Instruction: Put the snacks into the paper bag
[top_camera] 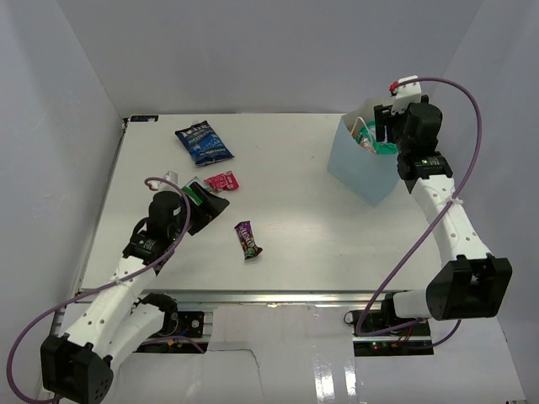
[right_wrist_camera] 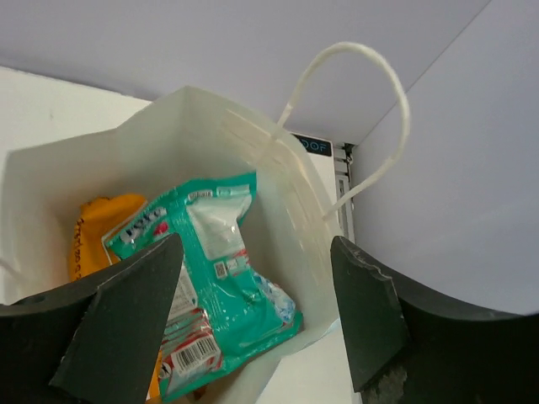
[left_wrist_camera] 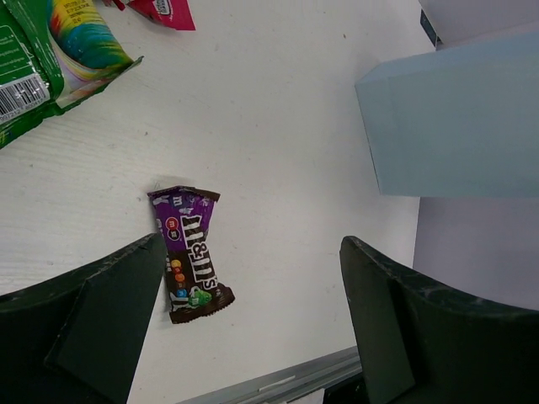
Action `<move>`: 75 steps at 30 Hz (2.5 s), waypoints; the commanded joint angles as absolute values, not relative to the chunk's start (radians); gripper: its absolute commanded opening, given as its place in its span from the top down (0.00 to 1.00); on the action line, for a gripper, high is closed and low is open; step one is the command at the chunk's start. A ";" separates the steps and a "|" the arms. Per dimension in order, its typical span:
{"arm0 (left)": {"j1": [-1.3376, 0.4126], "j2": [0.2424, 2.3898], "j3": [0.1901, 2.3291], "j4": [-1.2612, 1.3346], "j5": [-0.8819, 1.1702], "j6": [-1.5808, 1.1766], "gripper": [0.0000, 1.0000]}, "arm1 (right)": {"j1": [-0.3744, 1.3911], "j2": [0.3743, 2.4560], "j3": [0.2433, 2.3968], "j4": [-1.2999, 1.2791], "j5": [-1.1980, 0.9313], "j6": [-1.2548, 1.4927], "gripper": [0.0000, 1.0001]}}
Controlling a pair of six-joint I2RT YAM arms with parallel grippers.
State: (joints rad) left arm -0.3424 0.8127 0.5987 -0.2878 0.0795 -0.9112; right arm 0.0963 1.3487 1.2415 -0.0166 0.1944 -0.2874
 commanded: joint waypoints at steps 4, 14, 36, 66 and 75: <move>-0.339 0.856 0.686 -0.389 -0.040 -0.957 0.05 | 0.069 1.296 1.454 -0.129 -0.049 -0.242 0.25; -0.299 1.026 0.807 -0.592 -0.204 -0.885 0.06 | 0.069 1.327 1.625 -0.704 -1.126 -0.658 0.26; -0.123 1.786 1.203 -0.611 -0.086 -0.661 0.47 | 0.288 1.341 1.220 -0.650 -0.911 -0.612 0.26; -0.334 1.210 0.672 0.097 0.758 -0.601 0.95 | 0.644 1.690 1.361 -0.160 -0.564 0.433 0.04; -0.354 1.169 0.640 0.132 0.808 -0.641 0.93 | 0.657 1.701 1.296 -0.075 -0.629 0.498 0.33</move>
